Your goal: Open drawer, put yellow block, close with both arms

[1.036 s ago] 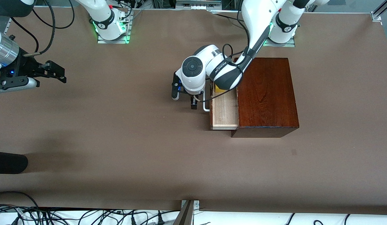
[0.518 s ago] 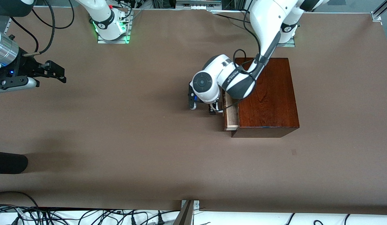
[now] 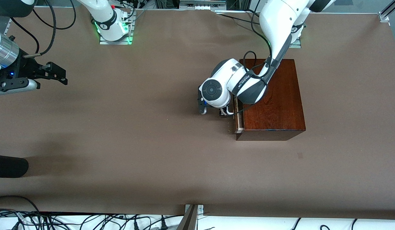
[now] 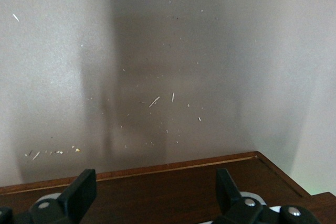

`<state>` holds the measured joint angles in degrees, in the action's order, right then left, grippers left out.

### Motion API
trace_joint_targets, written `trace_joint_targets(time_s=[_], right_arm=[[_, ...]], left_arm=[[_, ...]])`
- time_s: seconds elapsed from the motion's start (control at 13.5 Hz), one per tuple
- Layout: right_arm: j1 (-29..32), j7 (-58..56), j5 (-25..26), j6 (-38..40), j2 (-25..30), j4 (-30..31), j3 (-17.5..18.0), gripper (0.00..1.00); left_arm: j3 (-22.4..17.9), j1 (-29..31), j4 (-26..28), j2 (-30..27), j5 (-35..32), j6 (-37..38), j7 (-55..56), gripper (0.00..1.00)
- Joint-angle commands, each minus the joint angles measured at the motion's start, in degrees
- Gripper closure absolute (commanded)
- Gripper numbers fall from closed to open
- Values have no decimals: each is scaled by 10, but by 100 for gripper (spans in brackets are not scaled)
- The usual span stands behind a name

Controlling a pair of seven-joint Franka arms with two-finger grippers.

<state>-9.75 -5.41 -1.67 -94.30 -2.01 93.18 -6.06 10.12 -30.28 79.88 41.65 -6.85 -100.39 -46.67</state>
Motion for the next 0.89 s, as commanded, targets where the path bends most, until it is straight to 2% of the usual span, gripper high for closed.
trace_joint_targets(time_s=[0.0,0.37,0.52,0.67,0.81], right_arm=[[8,2,-3,10,-4,-12,5,0],[8,2,-3,10,-4,-12,5,0],[8,2,-3,10,-4,-12,5,0],[8,2,-3,10,-5,-12,5,0],[8,2,-3,10,-4,-12,5,0]], left_arm=[[-6,29,16,-8,-18,49,-11,0],[-6,29,12,-7,-17,51,-10,0],[2,25,9,-10,-11,17,-5,0],[5,8,5,-25,11,-15,56,0],[3,20,-13,-49,72,-13,165,0]])
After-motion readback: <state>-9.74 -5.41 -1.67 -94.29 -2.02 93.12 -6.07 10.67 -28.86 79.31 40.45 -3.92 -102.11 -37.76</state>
